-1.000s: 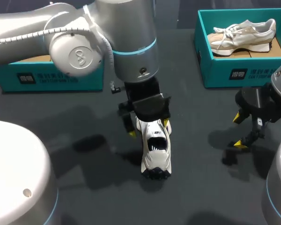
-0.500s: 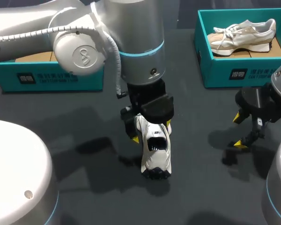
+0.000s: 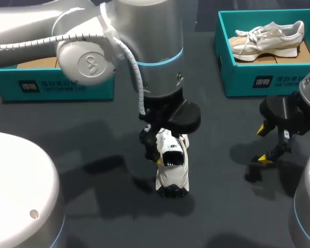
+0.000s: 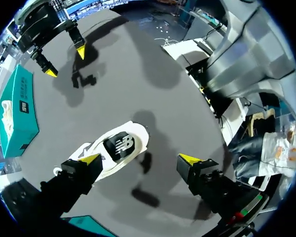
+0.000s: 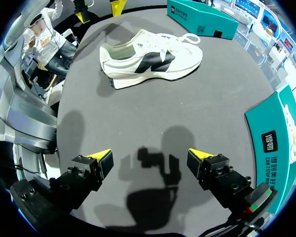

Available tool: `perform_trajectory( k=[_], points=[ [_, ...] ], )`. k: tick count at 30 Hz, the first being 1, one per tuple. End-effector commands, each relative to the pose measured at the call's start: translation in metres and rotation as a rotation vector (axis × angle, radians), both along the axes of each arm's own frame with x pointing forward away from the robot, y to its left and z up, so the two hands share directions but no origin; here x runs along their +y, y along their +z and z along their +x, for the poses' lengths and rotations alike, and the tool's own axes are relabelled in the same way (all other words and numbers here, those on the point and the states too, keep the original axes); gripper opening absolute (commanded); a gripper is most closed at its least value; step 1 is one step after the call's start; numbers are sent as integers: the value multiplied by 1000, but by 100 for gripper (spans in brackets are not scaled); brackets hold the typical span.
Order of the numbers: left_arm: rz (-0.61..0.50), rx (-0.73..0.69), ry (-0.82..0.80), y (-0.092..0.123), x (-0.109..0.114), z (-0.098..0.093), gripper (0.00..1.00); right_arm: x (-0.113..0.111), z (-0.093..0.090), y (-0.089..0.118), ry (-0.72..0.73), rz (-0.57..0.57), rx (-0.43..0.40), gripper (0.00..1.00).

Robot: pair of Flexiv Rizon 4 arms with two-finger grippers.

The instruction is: Take the shoe out of the shoebox, open the shoe tongue, remove and reinsert the insole, then place the shoe into the shoebox

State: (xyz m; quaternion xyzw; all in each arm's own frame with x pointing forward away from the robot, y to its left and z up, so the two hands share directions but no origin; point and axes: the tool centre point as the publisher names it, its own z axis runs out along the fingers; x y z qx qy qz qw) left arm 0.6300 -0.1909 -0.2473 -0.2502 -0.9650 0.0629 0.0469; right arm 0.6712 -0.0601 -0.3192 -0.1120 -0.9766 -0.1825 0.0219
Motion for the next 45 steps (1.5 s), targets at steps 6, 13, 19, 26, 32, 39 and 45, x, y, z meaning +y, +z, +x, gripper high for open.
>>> perform_trajectory(
  k=[6, 13, 19, 26, 32, 39, 45],
  points=[
    [67, -58, 318, -34, -16, -16, 100, 0, -1, 0, -1, -2, -1, 100],
    [93, -74, 385, -56, -21, -13, 100, 0, -1, 0, -1, -2, -1, 100],
    [104, -51, 388, -74, -26, -13, 100, 0, -1, 0, -1, -2, -1, 100],
    [120, -45, 390, -87, -26, -18, 100, 0, -1, 0, -1, -2, -1, 100],
    [119, -42, 401, -97, -25, -24, 95, 0, -1, 0, -1, -2, -1, 100],
    [146, -80, 447, -113, -23, -31, 91, 0, -1, 0, -1, -2, -1, 100],
    [143, -82, 455, -123, -21, -30, 87, 0, -1, 0, -1, -2, -1, 100]
  ],
)
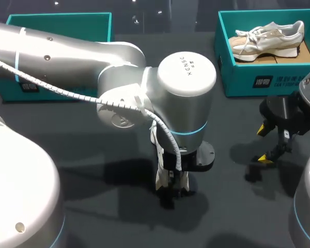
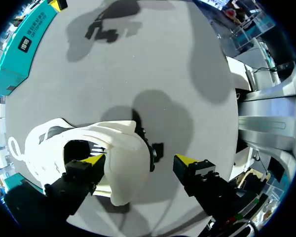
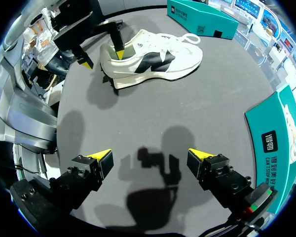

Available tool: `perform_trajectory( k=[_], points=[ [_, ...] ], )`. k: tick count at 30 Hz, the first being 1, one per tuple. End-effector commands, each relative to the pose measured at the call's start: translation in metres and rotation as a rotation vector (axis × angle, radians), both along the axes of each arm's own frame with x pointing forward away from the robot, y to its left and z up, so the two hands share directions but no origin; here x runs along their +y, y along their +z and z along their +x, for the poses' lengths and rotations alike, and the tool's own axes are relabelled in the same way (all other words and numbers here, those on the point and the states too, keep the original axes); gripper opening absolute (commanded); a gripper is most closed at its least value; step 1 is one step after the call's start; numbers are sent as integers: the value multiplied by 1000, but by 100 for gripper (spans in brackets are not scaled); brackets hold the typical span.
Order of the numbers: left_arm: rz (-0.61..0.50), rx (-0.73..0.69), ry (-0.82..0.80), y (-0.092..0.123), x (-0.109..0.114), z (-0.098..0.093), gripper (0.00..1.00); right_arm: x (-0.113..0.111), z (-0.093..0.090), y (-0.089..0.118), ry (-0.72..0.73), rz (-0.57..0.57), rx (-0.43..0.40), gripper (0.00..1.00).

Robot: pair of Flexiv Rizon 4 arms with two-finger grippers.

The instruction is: Take the shoe out of the shoebox, open the shoe tongue, remove and reinsert the insole, then place the shoe into the shoebox

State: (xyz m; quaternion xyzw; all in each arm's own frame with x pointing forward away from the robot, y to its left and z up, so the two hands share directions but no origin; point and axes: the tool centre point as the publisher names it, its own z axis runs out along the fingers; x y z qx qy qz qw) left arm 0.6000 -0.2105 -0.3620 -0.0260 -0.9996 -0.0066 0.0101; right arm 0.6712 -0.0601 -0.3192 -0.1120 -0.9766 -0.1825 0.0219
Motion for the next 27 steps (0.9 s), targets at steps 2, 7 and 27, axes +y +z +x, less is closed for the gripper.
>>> perform_trajectory(
  k=[2, 7, 27],
  points=[
    [3, -4, 5, -10, -2, 0, 84, 0, -1, 0, -1, -1, -1, 100],
    [6, -3, 17, -15, -2, 0, 76, 0, -1, 0, -1, -1, -1, 100],
    [16, 20, 45, -29, 1, -1, 0, 0, -1, 0, -1, -1, -1, 100]
  ],
)
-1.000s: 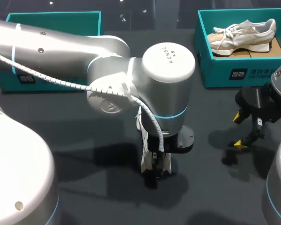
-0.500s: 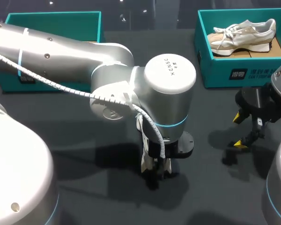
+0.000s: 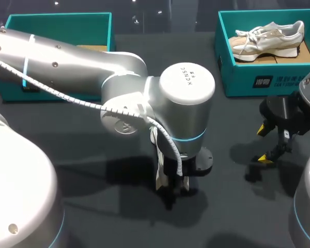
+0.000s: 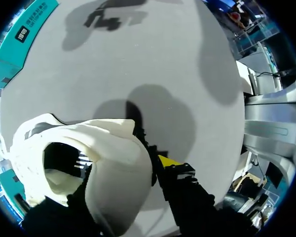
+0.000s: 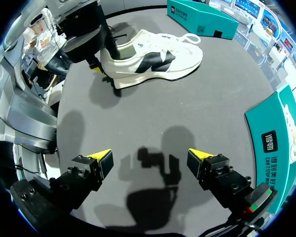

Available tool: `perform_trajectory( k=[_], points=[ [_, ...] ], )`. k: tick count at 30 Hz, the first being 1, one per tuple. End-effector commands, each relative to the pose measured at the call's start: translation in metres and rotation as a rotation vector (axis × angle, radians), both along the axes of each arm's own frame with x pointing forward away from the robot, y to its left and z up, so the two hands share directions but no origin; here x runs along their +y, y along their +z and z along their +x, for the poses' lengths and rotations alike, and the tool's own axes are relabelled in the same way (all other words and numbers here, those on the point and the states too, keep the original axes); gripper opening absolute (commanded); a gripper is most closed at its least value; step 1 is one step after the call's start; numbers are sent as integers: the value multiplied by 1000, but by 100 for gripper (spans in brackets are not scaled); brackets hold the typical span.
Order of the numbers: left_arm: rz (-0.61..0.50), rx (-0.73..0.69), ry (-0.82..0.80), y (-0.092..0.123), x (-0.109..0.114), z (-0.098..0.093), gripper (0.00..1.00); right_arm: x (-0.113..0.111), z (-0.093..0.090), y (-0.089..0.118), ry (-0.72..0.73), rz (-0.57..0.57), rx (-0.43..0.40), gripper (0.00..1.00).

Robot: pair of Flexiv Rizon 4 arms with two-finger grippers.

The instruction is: Take the shoe out of the shoebox, open the shoe tongue, remove and reinsert the insole, then place the shoe into the shoebox

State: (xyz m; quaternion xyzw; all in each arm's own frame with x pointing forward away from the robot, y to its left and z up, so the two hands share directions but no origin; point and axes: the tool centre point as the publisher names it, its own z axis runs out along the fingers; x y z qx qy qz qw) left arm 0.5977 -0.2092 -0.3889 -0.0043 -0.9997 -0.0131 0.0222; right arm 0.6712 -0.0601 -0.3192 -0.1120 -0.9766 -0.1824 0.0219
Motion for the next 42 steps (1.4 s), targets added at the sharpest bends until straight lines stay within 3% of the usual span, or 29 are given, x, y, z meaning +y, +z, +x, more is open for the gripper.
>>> perform_trajectory(
  k=[1, 9, 17, 34, 39, 42],
  points=[
    [2, -2, 1, -2, -1, 1, 0, 0, -1, 0, -1, -1, -1, 100],
    [-2, 6, -6, 2, 0, -3, 0, 0, -1, 0, -1, -1, -1, 100],
    [-15, 42, -45, 31, 6, 4, 0, 0, -1, 0, -1, -1, -1, 100],
    [-34, 140, -164, 153, 65, 84, 0, 0, -1, 0, -1, -1, -1, 100],
    [14, 182, -211, 192, 89, 118, 0, 0, -1, 0, -1, -1, -1, 100],
    [14, 182, -211, 192, 89, 118, 0, 0, -1, 0, -1, -1, -1, 100]
  ],
)
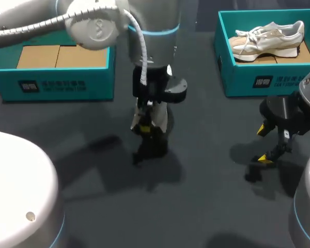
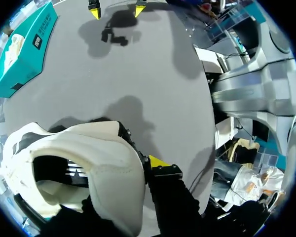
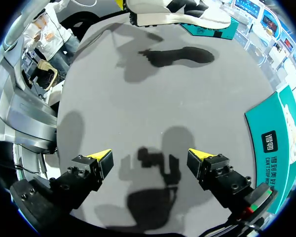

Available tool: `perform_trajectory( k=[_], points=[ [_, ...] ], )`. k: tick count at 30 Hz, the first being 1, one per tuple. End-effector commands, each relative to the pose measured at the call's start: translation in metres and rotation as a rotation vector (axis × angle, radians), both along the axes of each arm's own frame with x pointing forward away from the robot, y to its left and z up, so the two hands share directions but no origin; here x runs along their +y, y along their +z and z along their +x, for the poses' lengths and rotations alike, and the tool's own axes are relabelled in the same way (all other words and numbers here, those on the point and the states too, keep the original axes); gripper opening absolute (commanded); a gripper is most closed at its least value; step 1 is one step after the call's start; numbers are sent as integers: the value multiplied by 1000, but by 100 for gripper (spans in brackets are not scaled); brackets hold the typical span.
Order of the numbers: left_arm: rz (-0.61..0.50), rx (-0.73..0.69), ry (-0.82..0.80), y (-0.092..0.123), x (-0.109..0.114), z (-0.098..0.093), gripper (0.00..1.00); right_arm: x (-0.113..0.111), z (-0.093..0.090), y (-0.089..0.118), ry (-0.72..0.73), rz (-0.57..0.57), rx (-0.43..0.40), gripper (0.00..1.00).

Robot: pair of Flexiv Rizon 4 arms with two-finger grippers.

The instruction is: Take the shoe out of the shoebox, open the shoe tongue, remove and reinsert the insole, then place the shoe into the shoebox

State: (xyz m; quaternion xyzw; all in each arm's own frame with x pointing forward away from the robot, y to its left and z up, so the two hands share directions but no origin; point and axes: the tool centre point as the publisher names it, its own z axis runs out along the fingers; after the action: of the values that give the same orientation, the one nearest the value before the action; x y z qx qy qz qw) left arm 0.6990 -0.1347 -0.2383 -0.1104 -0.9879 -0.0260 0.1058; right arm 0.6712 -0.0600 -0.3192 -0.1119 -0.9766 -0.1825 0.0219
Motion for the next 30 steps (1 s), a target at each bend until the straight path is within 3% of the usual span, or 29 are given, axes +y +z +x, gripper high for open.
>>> perform_trajectory(
  k=[1, 17, 24, 30],
  points=[
    [-7, 12, 1, 42, 14, 17, 0, 0, -1, 0, -1, -1, -1, 100],
    [-15, 21, -5, 45, 17, 20, 0, 0, -1, 0, -1, -1, -1, 100],
    [-36, 32, -26, 74, 57, 66, 0, 0, -1, 0, -1, -1, -1, 100],
    [-54, 46, -6, 95, 104, 113, 0, 0, -1, 0, -1, -1, -1, 100]
  ],
)
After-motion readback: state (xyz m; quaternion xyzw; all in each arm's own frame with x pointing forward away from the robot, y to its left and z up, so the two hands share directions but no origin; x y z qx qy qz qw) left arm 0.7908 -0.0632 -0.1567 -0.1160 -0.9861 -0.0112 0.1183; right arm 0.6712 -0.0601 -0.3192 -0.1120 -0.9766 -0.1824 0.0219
